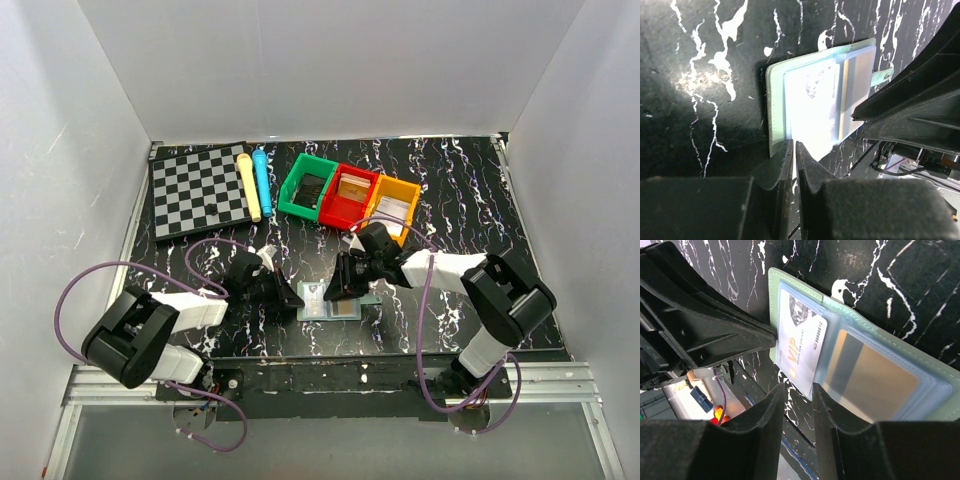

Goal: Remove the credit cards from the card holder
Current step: Remove the credit card from the card holder.

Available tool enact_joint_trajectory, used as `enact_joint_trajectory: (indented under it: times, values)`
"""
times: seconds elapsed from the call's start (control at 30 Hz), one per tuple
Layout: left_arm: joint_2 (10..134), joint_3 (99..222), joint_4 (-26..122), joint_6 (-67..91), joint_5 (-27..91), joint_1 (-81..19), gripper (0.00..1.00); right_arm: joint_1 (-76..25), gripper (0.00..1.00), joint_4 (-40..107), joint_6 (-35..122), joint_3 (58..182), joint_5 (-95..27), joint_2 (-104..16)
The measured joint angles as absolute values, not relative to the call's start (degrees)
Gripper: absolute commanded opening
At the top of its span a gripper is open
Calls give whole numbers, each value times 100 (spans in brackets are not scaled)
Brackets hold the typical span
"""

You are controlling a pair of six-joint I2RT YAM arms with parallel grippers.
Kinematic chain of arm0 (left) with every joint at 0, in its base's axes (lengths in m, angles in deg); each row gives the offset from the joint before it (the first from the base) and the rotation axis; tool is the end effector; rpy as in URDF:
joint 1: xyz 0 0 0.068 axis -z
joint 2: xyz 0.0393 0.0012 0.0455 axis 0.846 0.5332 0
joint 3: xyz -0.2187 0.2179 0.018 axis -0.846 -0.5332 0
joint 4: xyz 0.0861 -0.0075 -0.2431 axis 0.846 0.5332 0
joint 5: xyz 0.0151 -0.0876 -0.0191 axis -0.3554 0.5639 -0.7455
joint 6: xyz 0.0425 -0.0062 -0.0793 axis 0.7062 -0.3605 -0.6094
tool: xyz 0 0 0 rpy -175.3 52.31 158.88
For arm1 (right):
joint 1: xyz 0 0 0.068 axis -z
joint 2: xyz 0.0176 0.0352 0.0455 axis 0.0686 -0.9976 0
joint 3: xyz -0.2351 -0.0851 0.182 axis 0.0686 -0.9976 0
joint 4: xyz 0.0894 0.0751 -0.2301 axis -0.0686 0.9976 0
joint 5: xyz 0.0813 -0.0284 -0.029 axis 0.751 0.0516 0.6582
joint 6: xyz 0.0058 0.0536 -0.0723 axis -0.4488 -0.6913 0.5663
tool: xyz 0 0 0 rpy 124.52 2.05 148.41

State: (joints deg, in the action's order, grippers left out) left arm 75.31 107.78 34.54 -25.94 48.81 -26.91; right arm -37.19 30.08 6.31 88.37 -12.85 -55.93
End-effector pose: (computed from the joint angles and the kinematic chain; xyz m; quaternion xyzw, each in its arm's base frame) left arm 0.1900 -0.1531 0.1302 -0.0619 0.9002 -0.3984 0.1644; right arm 0.2301 0.2517 0.1660 -0.0666 0.9025 0.4109 0.1102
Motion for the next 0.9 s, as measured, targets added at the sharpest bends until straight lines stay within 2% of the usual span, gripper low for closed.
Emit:
enact_joint_trajectory:
  times: [0.9]
  values:
    - [7708, 10686, 3211, -2622, 4883, -2691, 1, -3848, 40, 2792, 550, 8839, -1408, -5796]
